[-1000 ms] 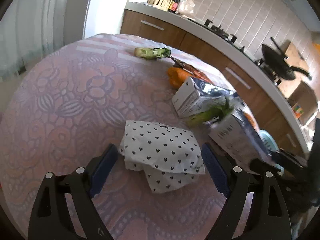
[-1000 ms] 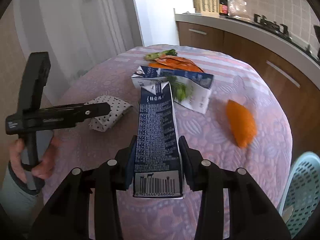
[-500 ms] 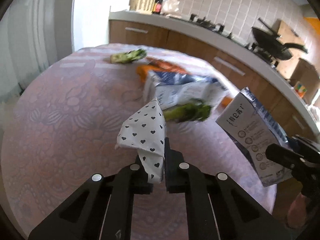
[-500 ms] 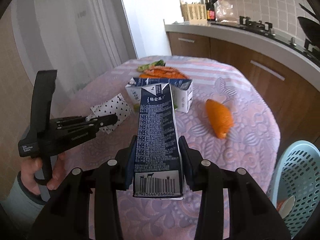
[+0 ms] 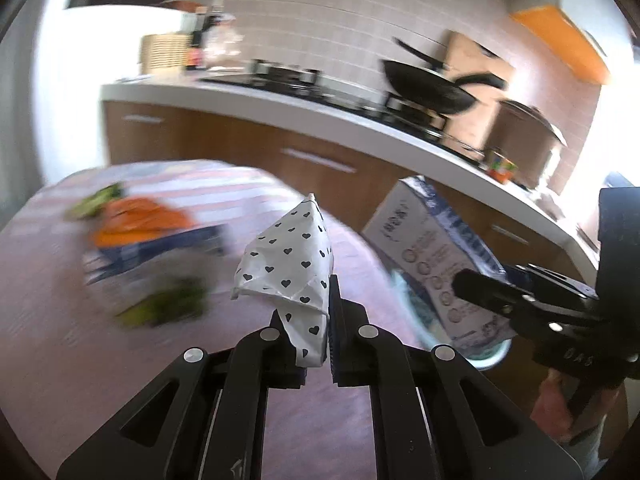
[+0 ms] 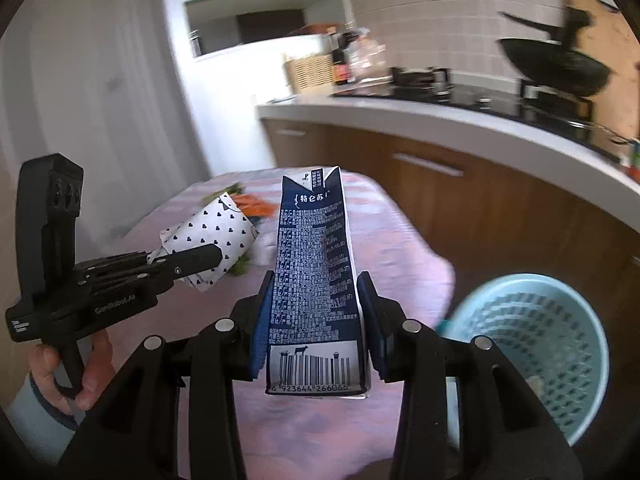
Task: Collect trash
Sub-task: 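Carry carton and polka-dot paper to the basket and release both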
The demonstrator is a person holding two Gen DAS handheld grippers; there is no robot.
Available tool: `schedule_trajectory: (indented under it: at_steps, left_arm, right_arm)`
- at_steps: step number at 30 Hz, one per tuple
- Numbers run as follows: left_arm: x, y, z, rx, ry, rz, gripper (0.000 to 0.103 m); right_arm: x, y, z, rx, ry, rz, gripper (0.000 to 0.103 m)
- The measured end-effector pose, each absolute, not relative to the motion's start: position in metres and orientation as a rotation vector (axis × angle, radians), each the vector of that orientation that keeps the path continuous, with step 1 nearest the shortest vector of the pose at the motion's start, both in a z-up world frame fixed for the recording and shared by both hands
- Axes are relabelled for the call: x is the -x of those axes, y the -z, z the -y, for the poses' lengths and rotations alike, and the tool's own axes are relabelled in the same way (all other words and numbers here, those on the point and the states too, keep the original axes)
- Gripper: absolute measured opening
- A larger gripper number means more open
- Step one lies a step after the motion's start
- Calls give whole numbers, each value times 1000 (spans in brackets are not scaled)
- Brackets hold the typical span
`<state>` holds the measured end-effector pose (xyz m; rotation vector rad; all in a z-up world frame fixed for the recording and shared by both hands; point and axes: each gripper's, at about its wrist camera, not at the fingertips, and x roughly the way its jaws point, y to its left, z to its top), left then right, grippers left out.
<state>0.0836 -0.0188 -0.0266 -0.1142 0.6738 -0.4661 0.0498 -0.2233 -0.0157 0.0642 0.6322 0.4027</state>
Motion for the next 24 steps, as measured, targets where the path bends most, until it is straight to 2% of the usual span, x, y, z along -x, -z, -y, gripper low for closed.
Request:
schedule_trajectory:
  at_steps: [12, 22, 24]
  left_arm:
    - [-114, 46, 156, 11, 688, -755, 6]
    - [-131, 93, 217, -35, 754, -898, 8]
    - [-132, 97, 222, -36, 759, -908, 12]
  right_arm:
    - [-46, 36, 346, -203, -149, -647, 37]
    - [-72, 91, 404, -325, 45, -838, 37]
    - [-76, 97, 405, -334, 62, -853, 37]
